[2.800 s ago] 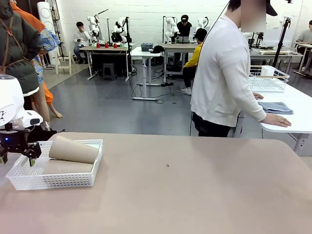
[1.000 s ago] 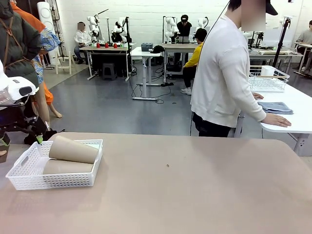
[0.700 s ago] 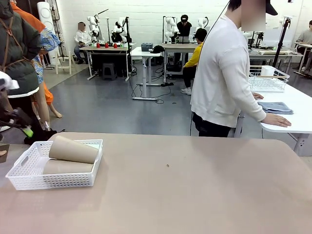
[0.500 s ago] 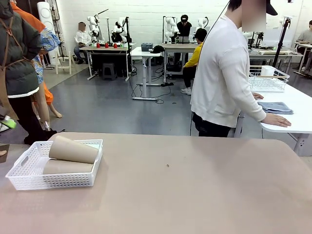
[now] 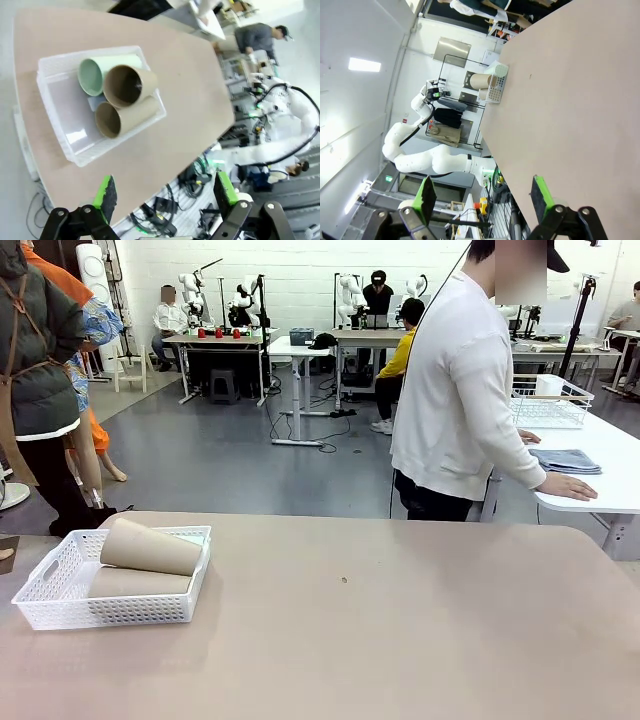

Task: Clean and organize the cups into the basket.
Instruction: Move the Organizing basket back to the left side of the table.

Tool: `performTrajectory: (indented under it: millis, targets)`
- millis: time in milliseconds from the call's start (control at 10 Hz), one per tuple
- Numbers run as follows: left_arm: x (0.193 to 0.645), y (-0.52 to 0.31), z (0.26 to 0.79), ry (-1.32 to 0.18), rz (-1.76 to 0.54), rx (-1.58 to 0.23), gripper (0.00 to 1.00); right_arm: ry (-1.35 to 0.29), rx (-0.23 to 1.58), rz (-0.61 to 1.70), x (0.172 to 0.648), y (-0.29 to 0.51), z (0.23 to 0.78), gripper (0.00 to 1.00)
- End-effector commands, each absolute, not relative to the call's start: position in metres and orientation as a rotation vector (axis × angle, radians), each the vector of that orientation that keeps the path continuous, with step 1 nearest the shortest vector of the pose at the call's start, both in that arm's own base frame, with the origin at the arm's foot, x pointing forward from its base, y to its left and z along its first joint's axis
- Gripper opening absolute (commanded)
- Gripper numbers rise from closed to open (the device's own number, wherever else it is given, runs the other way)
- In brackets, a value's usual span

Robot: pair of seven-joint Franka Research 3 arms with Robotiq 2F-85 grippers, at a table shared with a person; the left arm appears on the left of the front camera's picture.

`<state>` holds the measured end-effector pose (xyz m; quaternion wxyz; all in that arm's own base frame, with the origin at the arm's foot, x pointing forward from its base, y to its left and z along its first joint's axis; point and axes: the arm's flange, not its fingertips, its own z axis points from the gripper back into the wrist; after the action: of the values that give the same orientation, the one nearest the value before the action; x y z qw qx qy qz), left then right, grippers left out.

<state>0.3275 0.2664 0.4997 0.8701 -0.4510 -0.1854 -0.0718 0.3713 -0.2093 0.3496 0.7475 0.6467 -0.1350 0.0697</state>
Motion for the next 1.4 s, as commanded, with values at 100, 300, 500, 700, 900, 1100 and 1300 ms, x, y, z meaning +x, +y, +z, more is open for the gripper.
performTrajectory:
  millis: [100, 300, 500, 700, 900, 1100, 1300]
  targets:
    - [0.349, 0.319, 0.482, -0.277, -0.168, -1.049, 1.0, -0.293, 1.41, 0.161, 0.37, -0.209, 0.35, 1.0]
    - [0.353, 0.33, 0.46, -0.265, -0.144, -1.109, 1.0, -0.293, 1.41, 0.161, 0.37, -0.209, 0.35, 1.0]
    - [0.351, 0.336, 0.454, -0.265, -0.136, -1.134, 1.0, -0.293, 1.41, 0.161, 0.37, -0.209, 0.35, 1.0]
    - [0.348, 0.327, 0.44, -0.242, -0.116, -1.123, 1.0, -0.293, 1.41, 0.161, 0.37, -0.209, 0.35, 1.0]
    - [0.348, 0.327, 0.44, -0.242, -0.116, -1.123, 1.0, -0.293, 1.41, 0.161, 0.37, -0.209, 0.35, 1.0]
    - [0.348, 0.327, 0.44, -0.242, -0.116, -1.123, 1.0, -0.293, 1.41, 0.161, 0.37, -0.209, 0.35, 1.0]
    - [0.348, 0.327, 0.44, -0.242, -0.116, -1.123, 1.0, -0.293, 1.41, 0.161, 0.37, -0.209, 0.35, 1.0]
